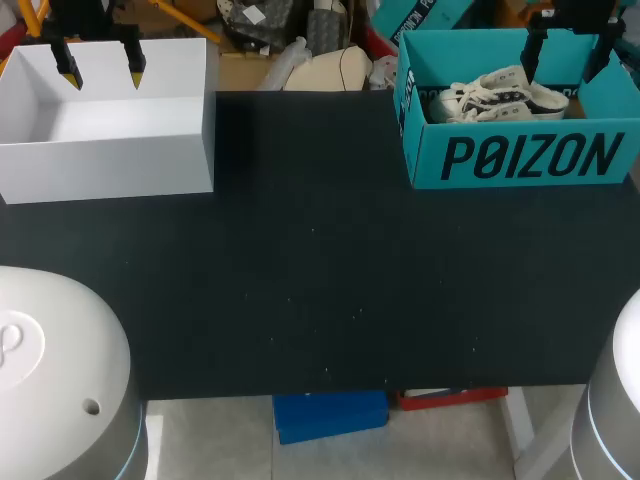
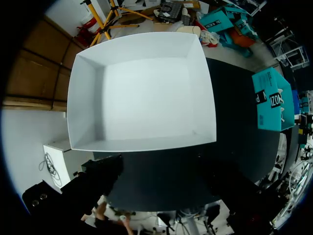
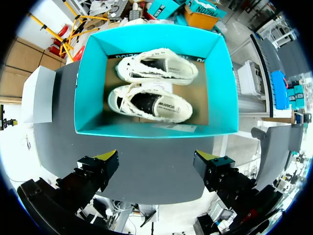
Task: Take the shoe out of the shoebox, open the shoe tongue, remove and reinsert the insole, then place the shoe into the shoebox
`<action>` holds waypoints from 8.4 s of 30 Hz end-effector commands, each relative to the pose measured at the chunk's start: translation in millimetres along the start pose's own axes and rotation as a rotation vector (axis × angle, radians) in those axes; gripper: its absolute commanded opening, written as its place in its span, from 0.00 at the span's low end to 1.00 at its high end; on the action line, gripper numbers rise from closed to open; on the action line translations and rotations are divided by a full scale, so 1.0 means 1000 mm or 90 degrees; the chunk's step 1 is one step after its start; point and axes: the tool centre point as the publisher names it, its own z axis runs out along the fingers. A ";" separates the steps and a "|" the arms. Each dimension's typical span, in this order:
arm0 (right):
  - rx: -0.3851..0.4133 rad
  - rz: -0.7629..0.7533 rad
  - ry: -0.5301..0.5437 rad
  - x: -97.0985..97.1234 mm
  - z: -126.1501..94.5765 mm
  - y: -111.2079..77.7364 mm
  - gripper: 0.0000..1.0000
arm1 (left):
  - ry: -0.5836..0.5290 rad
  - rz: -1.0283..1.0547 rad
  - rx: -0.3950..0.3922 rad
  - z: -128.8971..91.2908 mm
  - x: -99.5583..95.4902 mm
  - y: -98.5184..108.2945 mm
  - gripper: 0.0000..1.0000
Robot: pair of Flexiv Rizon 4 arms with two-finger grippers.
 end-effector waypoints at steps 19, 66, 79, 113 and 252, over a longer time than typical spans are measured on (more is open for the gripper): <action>0.000 0.000 0.000 0.000 0.000 0.000 1.00 | -0.002 -0.002 -0.001 0.000 0.001 0.001 1.00; -0.074 -0.425 -0.083 0.021 -0.027 0.008 1.00 | -0.002 -0.002 -0.001 0.000 0.001 0.001 1.00; -0.103 -0.686 -0.107 0.018 -0.029 0.000 1.00 | -0.002 -0.002 -0.001 0.000 0.001 0.001 1.00; -0.025 -0.888 -0.043 -0.006 0.022 0.085 0.46 | -0.002 -0.002 -0.001 0.000 0.001 0.001 1.00; -0.061 -0.954 -0.088 0.305 0.005 -0.067 0.00 | -0.002 -0.002 -0.001 0.000 0.001 0.001 1.00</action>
